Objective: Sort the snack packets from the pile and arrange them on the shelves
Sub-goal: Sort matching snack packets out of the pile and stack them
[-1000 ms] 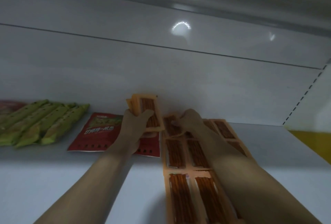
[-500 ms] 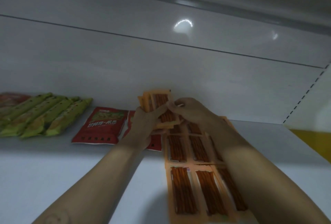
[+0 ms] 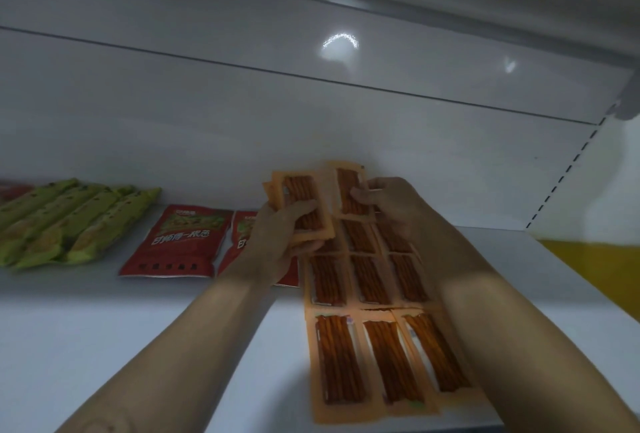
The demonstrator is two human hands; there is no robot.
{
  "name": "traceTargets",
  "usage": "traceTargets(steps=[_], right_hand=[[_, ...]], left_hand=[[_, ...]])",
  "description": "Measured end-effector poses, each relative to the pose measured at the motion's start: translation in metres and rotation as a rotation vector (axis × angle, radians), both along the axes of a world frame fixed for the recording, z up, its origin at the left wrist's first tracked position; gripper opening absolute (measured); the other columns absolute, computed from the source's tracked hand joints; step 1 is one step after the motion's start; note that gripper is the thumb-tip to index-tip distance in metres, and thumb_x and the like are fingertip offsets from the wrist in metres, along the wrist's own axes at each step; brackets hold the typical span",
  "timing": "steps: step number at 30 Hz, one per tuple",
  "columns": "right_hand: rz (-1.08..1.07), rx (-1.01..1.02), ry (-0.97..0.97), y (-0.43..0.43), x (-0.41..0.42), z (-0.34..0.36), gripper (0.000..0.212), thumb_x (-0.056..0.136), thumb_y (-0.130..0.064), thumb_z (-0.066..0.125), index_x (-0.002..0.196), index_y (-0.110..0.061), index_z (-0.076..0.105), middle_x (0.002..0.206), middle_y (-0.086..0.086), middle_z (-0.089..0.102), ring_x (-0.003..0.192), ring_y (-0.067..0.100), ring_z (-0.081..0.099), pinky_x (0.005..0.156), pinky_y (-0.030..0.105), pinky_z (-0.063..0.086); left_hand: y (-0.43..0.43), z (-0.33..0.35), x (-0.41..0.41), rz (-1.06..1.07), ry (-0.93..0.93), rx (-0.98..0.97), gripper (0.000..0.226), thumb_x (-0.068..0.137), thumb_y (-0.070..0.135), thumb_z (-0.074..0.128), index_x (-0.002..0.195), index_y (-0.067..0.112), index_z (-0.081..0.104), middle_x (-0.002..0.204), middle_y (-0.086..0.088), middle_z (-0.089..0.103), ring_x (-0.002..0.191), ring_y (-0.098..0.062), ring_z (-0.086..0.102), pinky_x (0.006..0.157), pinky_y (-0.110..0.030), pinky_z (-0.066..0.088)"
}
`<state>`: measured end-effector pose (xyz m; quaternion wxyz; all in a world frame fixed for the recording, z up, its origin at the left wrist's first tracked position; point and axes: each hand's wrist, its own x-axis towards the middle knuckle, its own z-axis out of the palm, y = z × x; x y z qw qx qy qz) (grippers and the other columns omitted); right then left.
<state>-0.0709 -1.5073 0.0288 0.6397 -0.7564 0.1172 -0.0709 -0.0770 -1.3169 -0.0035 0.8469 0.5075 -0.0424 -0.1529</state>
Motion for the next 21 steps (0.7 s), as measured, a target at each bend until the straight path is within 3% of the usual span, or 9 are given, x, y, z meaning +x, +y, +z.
traceTargets(steps=[3, 7, 10, 13, 17, 21], right_hand=[[-0.114, -0.279, 0.052, -0.02, 0.001, -0.018, 0.013, 0.081, -0.007, 0.077, 0.086, 0.001, 0.068, 0.073, 0.013, 0.069, 0.055, 0.016, 0.066, 0.053, 0.019, 0.051], [-0.13, -0.645, 0.174, -0.029, 0.006, -0.039, 0.024, 0.076, -0.024, 0.083, 0.072, -0.009, 0.066, 0.068, 0.006, 0.063, 0.067, 0.02, 0.061, 0.059, 0.026, 0.044], [-0.12, -0.897, 0.24, -0.025, 0.005, -0.042, 0.037, 0.077, -0.042, 0.08, 0.079, -0.006, 0.072, 0.069, 0.004, 0.064, 0.065, 0.016, 0.058, 0.053, 0.025, 0.037], [-0.14, -1.023, 0.28, -0.022, 0.005, -0.045, 0.043, 0.078, -0.054, 0.074, 0.086, -0.012, 0.071, 0.082, 0.004, 0.066, 0.087, 0.024, 0.065, 0.067, 0.028, 0.04], [-0.226, -0.939, 0.13, -0.012, -0.002, -0.037, 0.041, 0.089, -0.055, 0.059, 0.099, -0.016, 0.066, 0.097, 0.001, 0.064, 0.099, 0.023, 0.061, 0.075, 0.028, 0.038], [0.016, -0.488, 0.021, 0.014, -0.016, -0.012, 0.042, 0.09, -0.056, 0.058, 0.1, -0.017, 0.067, 0.093, 0.001, 0.07, 0.081, 0.019, 0.067, 0.07, 0.029, 0.053]], left_hand=[[0.002, -0.003, 0.001, 0.023, -0.017, 0.007, 0.007, 0.092, 0.007, 0.062, 0.092, 0.013, 0.066, 0.069, -0.003, 0.071, 0.057, -0.015, 0.069, 0.048, -0.028, 0.056], [0.003, -0.004, 0.0, 0.021, -0.032, 0.017, 0.008, 0.092, 0.007, 0.062, 0.089, 0.013, 0.065, 0.065, 0.0, 0.071, 0.055, -0.014, 0.068, 0.047, -0.027, 0.055], [0.001, -0.005, -0.002, 0.01, -0.031, 0.04, 0.008, 0.09, 0.007, 0.064, 0.097, 0.011, 0.066, 0.071, -0.004, 0.071, 0.058, -0.016, 0.069, 0.048, -0.03, 0.056], [0.0, -0.007, -0.003, 0.0, -0.046, 0.082, 0.016, 0.088, 0.011, 0.069, 0.104, 0.009, 0.068, 0.086, -0.011, 0.071, 0.062, -0.018, 0.07, 0.048, -0.029, 0.055], [-0.003, -0.008, -0.006, 0.013, -0.062, 0.135, 0.019, 0.084, 0.016, 0.075, 0.102, 0.013, 0.071, 0.093, -0.01, 0.074, 0.07, -0.02, 0.071, 0.048, -0.03, 0.056], [-0.01, -0.004, -0.012, 0.005, -0.109, 0.167, 0.022, 0.082, 0.024, 0.077, 0.102, 0.017, 0.071, 0.093, -0.009, 0.076, 0.068, -0.02, 0.072, 0.046, -0.026, 0.052]])
